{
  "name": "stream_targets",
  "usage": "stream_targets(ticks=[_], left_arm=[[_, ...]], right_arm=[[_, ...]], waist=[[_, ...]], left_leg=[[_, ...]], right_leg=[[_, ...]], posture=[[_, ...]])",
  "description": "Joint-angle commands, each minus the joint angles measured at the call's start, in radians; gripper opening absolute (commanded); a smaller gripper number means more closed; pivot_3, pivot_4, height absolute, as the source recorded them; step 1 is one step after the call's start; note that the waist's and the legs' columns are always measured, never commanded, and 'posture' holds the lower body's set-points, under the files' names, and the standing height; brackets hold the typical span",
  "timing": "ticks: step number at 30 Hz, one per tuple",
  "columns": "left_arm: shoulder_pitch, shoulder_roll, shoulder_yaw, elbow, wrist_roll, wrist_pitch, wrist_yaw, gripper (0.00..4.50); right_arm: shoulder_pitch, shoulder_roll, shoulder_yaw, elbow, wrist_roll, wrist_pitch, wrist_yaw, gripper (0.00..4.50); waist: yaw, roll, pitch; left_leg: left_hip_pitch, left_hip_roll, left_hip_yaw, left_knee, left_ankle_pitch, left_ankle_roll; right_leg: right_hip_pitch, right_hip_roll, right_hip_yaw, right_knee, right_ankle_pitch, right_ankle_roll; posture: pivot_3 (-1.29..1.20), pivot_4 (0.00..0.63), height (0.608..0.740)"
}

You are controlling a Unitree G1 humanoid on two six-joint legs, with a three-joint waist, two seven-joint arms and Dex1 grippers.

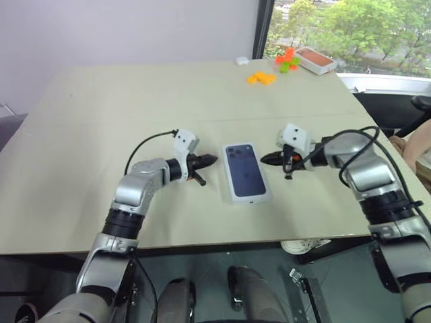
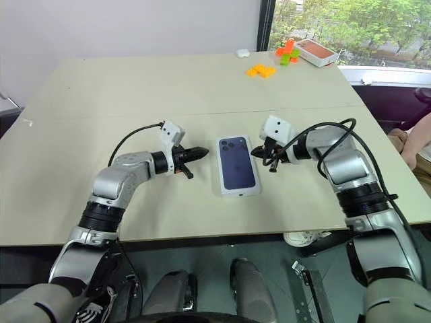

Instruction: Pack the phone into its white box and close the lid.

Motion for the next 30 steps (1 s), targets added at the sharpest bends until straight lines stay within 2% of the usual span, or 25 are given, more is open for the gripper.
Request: stream_targets(ticks=[1,6,10,15,18,21,25,28,30], left_arm=[[-0.045,-0.052,-0.012,0.019,0.004,-0.044,0.029,0.0],[-0.035,-0.108,-0.084,0.068,0.051,-0.091,0.026,0.0],[-0.002,-0.086,-0.163,0.073,0.111,-0.115,0.006,0.0],[-0.015,-0.039,-0.071,0.048,0.053,-0.087,0.002,0.0],[-0.012,0.005,-0.019,0.004,0.017,-0.089,-0.017,0.87],[-0.006,0.049,0.032,-0.044,-0.024,-0.057,-0.031,2.33],[0.064,0.205,0.113,-0.143,-0.075,-0.02,-0.104,4.42],[0.105,0.261,0.155,-0.185,-0.114,-0.017,-0.128,4.5],[0.139,0.303,0.195,-0.198,-0.144,-0.01,-0.152,4.5]], right_arm=[[0.003,0.007,0.013,-0.002,-0.032,-0.054,-0.026,0.05],[0.069,-0.019,0.081,-0.025,-0.106,-0.113,-0.018,0.05],[0.101,-0.023,0.08,-0.07,-0.109,-0.109,-0.014,0.05],[0.059,0.025,-0.001,-0.074,-0.028,-0.03,-0.04,0.05],[0.02,0.042,-0.054,-0.05,0.045,0.064,-0.031,0.0],[-0.02,0.049,-0.103,-0.024,0.099,0.126,-0.037,0.91],[-0.038,0.025,-0.152,-0.003,0.149,0.122,-0.01,2.95],[-0.033,0.008,-0.163,0.017,0.154,0.104,0.003,4.47],[-0.027,-0.007,-0.164,0.032,0.149,0.095,0.008,4.47]], waist=[[0.011,0.0,0.0],[0.021,0.0,0.0],[0.019,0.0,0.0],[0.013,0.0,0.0],[0.011,0.0,0.0],[0.015,0.0,0.0],[0.011,0.001,0.0],[0.017,0.001,0.001],[0.02,0.001,0.001]], left_leg=[[-0.001,0.0,0.0,0.0,0.0,0.0],[-0.002,-0.002,0.001,0.0,-0.001,0.002],[0.0,-0.002,0.003,0.0,-0.002,0.003],[0.002,0.0,0.002,0.0,-0.002,0.003],[0.002,0.0,0.001,0.0,-0.002,0.003],[0.001,0.001,0.001,0.0,-0.002,0.003],[0.0,0.001,0.001,-0.001,-0.002,0.004],[-0.001,0.002,0.001,-0.001,-0.003,0.005],[-0.002,0.001,0.001,-0.001,-0.003,0.005]], right_leg=[[0.0,0.0,0.0,-0.001,0.0,0.0],[0.001,-0.002,0.0,-0.005,0.0,0.002],[0.001,-0.002,0.001,-0.004,0.0,0.003],[0.002,0.001,0.001,-0.003,0.0,0.002],[0.001,0.003,0.001,-0.002,0.0,0.002],[0.0,0.002,0.0,-0.002,0.002,0.0],[0.0,0.002,0.0,-0.003,0.001,0.001],[0.0,0.001,0.0,-0.004,0.0,0.002],[0.0,0.0,0.0,-0.005,0.0,0.002]], posture=[[0.0,0.15,0.74],[0.0,0.15,0.74],[0.0,0.15,0.74],[0.0,0.15,0.74],[0.0,0.15,0.74],[0.0,0.15,0.74],[0.0,0.15,0.74],[0.0,0.15,0.74],[0.0,0.15,0.74]])
